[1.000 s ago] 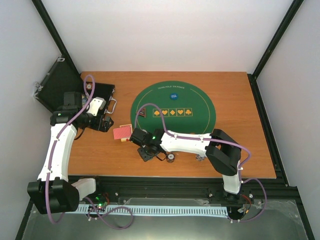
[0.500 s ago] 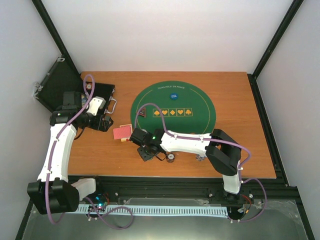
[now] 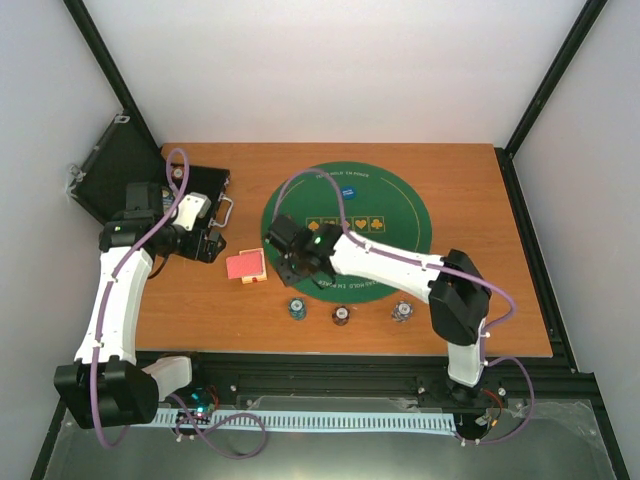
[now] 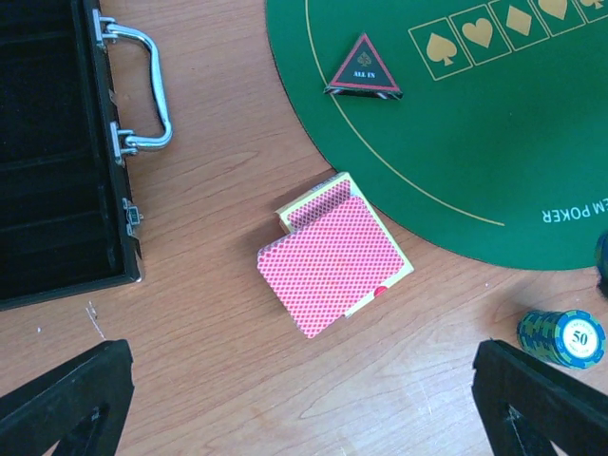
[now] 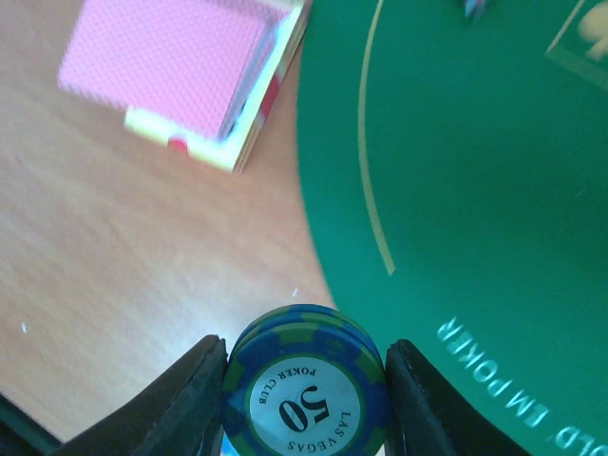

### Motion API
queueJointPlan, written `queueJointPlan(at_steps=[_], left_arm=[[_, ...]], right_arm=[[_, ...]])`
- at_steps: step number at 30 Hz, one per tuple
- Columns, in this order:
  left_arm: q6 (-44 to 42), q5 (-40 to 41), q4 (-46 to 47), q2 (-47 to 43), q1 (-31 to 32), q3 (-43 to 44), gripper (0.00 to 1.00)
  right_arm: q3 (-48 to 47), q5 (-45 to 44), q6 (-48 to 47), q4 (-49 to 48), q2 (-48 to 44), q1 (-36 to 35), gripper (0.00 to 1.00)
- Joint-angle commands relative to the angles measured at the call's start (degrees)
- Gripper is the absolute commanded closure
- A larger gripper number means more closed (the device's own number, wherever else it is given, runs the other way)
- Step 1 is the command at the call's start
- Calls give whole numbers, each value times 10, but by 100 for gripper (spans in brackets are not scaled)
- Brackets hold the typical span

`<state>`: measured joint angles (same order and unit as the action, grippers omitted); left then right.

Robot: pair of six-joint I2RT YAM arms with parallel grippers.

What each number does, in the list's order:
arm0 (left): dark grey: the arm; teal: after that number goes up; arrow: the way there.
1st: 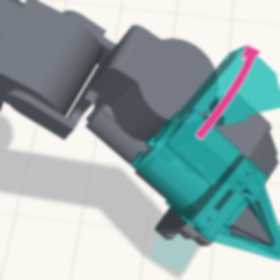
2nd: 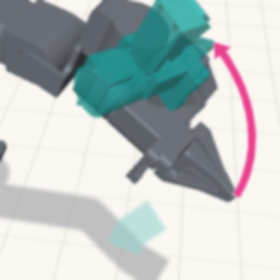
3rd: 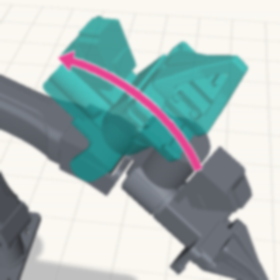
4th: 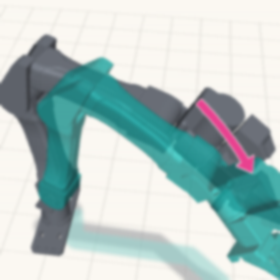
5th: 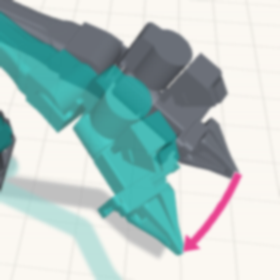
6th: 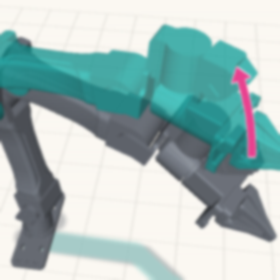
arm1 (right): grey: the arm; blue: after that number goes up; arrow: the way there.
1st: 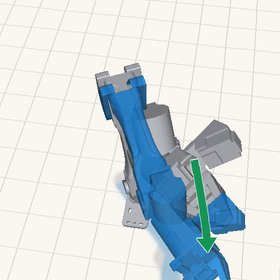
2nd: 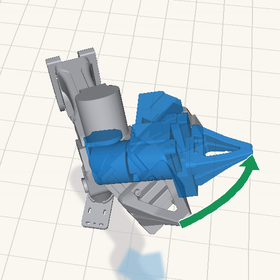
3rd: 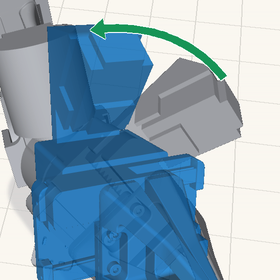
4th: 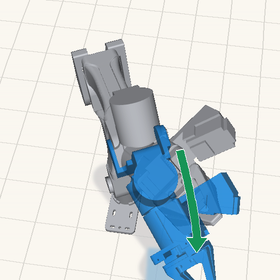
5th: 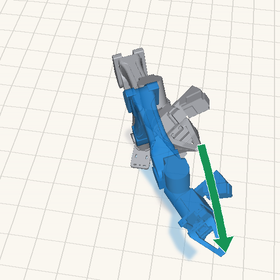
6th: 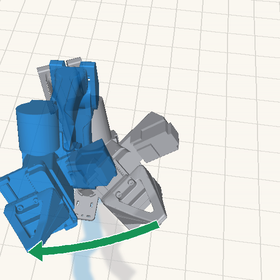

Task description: Distribute texas hold em gaming equipment

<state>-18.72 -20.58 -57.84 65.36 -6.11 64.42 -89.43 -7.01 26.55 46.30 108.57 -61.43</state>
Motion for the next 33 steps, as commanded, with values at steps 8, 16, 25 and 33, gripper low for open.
queueJointPlan(at_steps=[8,16,25,33], left_arm=[[-7,6,-9,-7,-3,41,0],[-14,8,-13,1,-3,50,0],[-15,7,-10,4,-3,46,0],[-17,5,-13,3,-3,50,0]], right_arm=[[-182,7,-71,16,154,120,93],[-260,34,-83,23,244,162,92],[-311,59,-91,34,313,163,91],[-292,58,-88,34,306,163,90]])
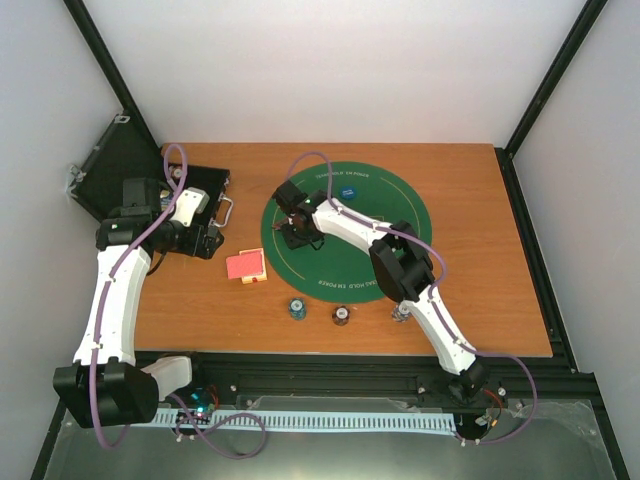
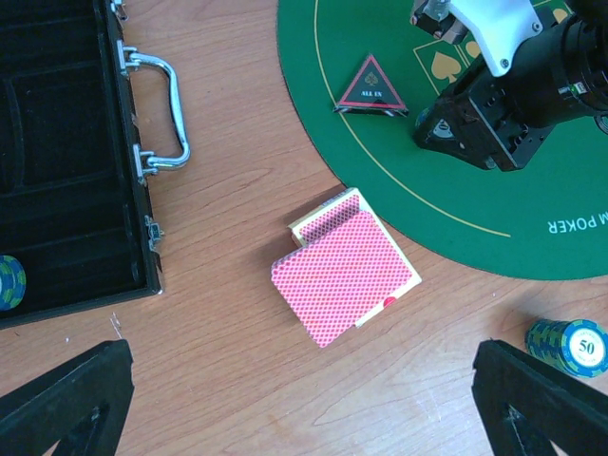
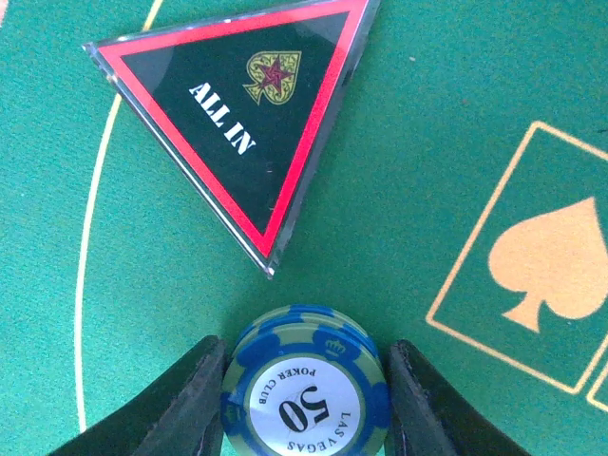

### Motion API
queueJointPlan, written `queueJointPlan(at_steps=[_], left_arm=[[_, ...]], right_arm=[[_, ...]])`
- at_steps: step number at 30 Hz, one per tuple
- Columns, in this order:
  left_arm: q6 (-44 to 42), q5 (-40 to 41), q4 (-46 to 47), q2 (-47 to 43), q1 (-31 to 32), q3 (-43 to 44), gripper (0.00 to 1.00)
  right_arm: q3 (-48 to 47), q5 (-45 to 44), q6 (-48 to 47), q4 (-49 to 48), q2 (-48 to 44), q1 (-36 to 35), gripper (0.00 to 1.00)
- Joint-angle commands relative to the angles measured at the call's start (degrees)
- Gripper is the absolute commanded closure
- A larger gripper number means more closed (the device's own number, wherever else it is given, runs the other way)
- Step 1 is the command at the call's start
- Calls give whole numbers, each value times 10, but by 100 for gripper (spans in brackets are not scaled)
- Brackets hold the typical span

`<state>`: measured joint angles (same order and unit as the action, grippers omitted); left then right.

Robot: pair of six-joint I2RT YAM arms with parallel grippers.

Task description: Distribute texas hold em gaming equipment

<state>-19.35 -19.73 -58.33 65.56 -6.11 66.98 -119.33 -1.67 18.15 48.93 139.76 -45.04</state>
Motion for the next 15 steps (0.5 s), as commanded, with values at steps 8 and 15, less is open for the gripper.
queueJointPlan(at_steps=[8,15], left_arm=[[-6,-6,-7,-3,-3,21,0],[-4,-5,-11,4,-2,32,0]], right_arm=[[-18,16,-12,17,11,-1,56],[-20,-34,-12,29,-35,-1,25]])
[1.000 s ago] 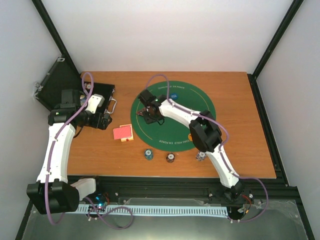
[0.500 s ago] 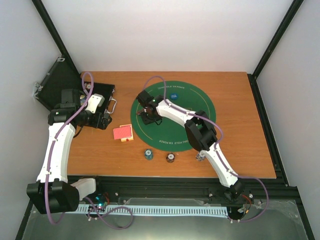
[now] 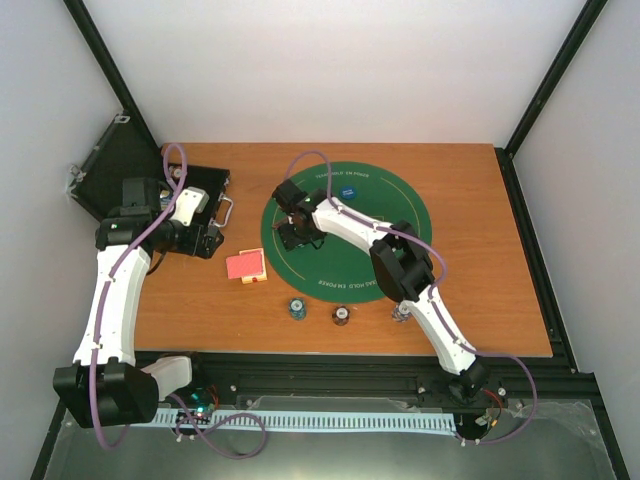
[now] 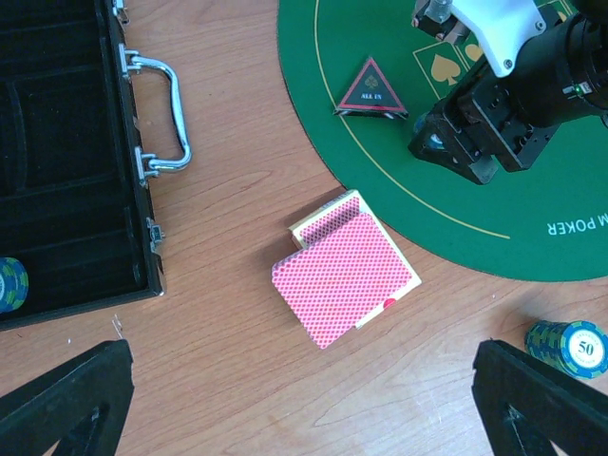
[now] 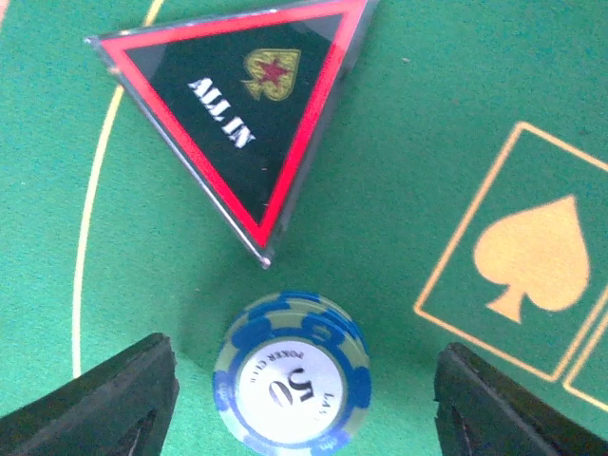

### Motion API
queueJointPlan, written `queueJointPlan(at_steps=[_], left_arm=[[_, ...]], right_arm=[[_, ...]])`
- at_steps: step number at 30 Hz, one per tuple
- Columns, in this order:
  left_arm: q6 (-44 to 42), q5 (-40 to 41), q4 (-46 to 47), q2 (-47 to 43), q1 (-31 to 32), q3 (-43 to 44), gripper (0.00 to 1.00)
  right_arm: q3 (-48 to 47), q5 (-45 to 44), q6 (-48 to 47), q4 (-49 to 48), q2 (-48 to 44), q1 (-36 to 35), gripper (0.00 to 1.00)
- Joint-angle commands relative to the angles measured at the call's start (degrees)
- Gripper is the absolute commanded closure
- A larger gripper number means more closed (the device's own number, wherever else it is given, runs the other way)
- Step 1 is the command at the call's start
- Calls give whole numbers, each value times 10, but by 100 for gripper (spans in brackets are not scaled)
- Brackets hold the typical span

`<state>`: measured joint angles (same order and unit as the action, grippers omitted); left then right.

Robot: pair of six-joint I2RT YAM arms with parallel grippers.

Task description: Distribute texas hold em gaming equipment

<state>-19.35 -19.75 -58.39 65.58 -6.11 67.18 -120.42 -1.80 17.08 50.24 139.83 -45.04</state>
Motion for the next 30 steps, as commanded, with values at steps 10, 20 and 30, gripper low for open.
queueJointPlan(at_steps=[10,20,30], left_arm=[[-5,-8,-14,-1,-3,25,0],[-3,-15,-17,-7,-3,27,0],[4,-21,-20,-8,-2,43,0]], right_arm=[[172,-71,38,-18,-204,-87,15],[346,-57,110,-72,-296,-194,8],[372,-51,117,-77,-281,-202,22]])
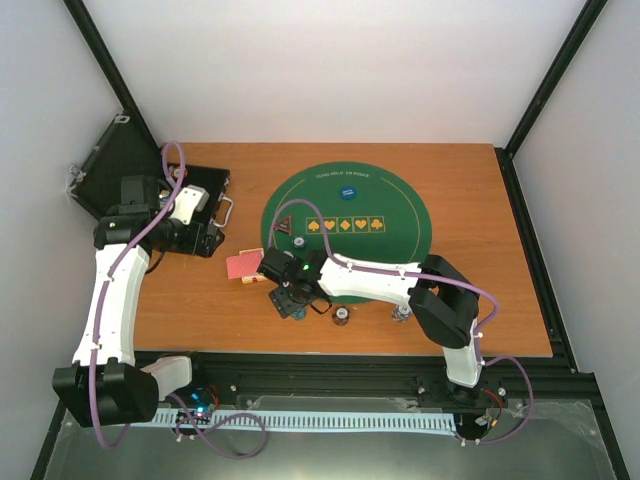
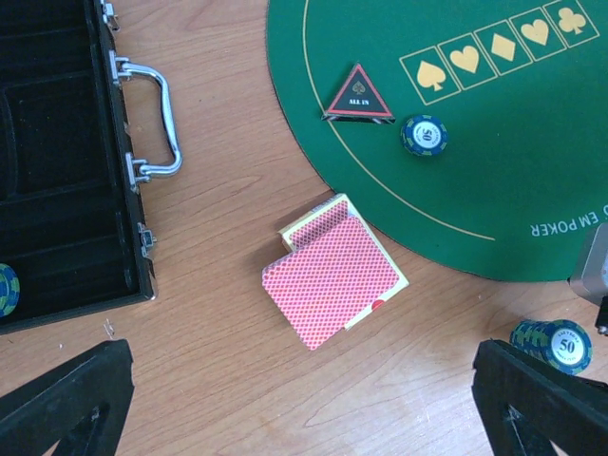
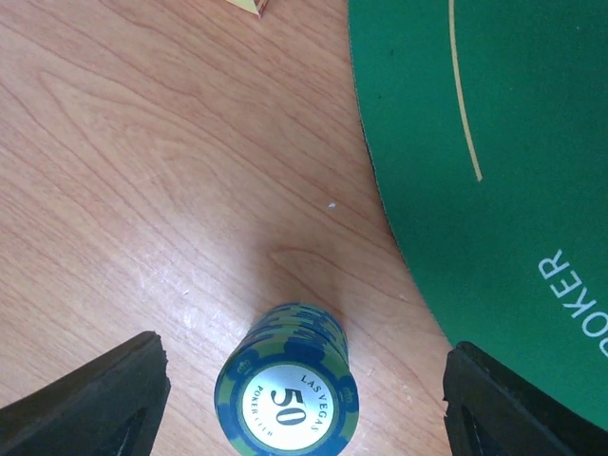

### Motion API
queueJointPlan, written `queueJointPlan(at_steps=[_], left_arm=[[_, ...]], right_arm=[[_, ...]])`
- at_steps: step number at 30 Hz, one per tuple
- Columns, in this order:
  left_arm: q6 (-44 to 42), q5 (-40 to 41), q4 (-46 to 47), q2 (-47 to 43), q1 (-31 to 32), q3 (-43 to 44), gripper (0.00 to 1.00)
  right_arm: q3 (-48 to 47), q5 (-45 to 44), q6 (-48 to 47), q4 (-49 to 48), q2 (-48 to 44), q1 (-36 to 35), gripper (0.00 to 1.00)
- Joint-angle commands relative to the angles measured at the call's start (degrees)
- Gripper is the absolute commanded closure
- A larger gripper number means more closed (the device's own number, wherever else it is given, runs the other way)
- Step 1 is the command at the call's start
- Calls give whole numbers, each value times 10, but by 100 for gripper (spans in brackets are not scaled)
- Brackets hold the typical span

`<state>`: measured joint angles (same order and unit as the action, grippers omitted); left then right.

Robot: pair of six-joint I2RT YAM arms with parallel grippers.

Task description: Distribute texas hold em gaming equipment

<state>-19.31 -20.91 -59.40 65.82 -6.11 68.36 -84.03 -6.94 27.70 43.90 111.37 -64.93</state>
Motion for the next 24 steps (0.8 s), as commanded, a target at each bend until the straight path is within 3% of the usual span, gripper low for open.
queueJointPlan(at_steps=[1,6,14,24], left_arm=[[3,-9,-10,-10,-3,32,0],[4,-6,-11,-7,-3,33,0],[5,-6,-9,-7,-3,34,0],[4,-8,-9,-7,-3,36,0]], right_arm=[[10,7,10,-15,5,-3,22],[21,11,16,-23,11,-7,25],[26,8,25,-26,18,-10,38],[32,7,30,-30,19,-11,44]])
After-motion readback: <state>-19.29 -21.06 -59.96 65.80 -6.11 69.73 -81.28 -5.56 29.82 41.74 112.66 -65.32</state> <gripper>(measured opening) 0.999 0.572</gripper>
